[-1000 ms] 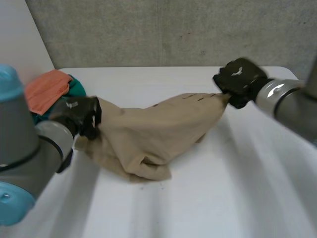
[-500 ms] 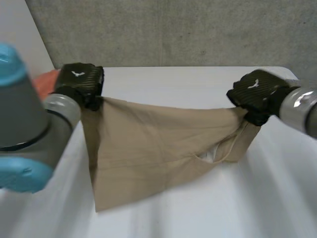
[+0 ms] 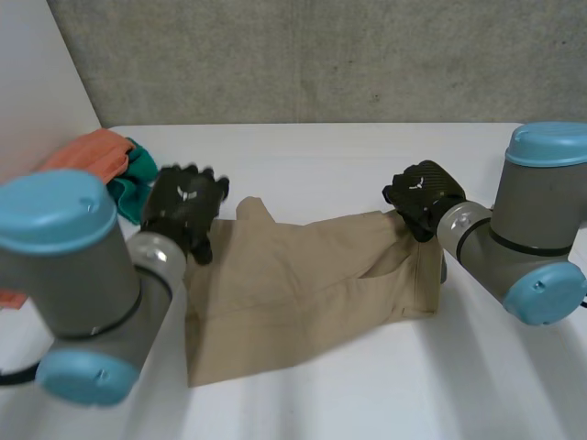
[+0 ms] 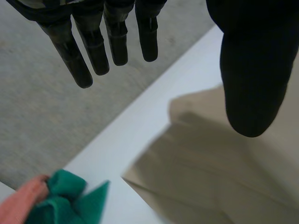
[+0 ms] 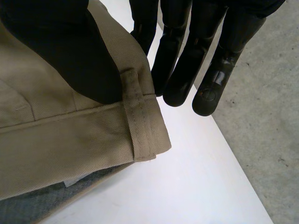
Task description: Fold the laundry.
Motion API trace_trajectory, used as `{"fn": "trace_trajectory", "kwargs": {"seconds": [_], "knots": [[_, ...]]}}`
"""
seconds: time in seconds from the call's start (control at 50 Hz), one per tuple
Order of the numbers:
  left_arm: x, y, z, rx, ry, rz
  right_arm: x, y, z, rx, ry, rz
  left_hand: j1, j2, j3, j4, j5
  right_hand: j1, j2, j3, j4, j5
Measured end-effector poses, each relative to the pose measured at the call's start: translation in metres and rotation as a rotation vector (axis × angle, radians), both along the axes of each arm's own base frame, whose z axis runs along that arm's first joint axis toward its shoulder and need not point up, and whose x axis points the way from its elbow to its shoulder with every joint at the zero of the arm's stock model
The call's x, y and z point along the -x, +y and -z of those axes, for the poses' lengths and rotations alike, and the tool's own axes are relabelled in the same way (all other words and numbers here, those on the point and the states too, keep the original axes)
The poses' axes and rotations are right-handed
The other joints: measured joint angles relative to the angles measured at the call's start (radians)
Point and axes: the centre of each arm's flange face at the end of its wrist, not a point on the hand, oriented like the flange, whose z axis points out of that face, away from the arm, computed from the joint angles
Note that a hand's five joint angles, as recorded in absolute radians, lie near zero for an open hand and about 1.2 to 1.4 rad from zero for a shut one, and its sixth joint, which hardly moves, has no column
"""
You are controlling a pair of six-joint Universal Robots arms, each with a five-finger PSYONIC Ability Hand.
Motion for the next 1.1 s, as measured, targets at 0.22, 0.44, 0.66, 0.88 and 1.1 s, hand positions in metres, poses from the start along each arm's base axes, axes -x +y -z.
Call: {"fn": "trace_trajectory", "kwargs": {"seconds": [0.22,0.44,0.66,0.88,1.1], "knots": [[-0.006,0.03,0.048,-0.185,-0.005,0.013,0.004,0.009,0.006,-0.036,0.009,-0.001,0.151,0.144,0.147,0.149,0.146,0.0,0.0,0.0,0.0,0.0],[-0.002,0.022,0.071,-0.236,-0.013,-0.001,0.006,0.012,0.011,-0.05,0.019,0.003,0.743,0.777,0.77,0.776,0.762,0.0,0.0,0.008,0.0,0.0],[-0.001,0.025,-0.003,-0.055,0.098,0.017,0.01,0.02,-0.02,-0.01,0.018,0.006,0.763,0.833,0.827,0.833,0.801,0.0,0.0,0.008,0.0,0.0],[-0.018,0.05,-0.132,0.156,0.232,0.053,0.028,0.06,-0.132,0.165,-0.011,-0.01,0.764,0.834,0.827,0.833,0.801,0.0,0.0,0.008,0.0,0.0],[-0.033,0.071,-0.227,0.376,0.364,0.086,0.042,0.099,-0.228,0.469,-0.107,-0.009,0.774,0.837,0.832,0.838,0.801,0.0,0.0,0.008,0.0,0.0]]}}
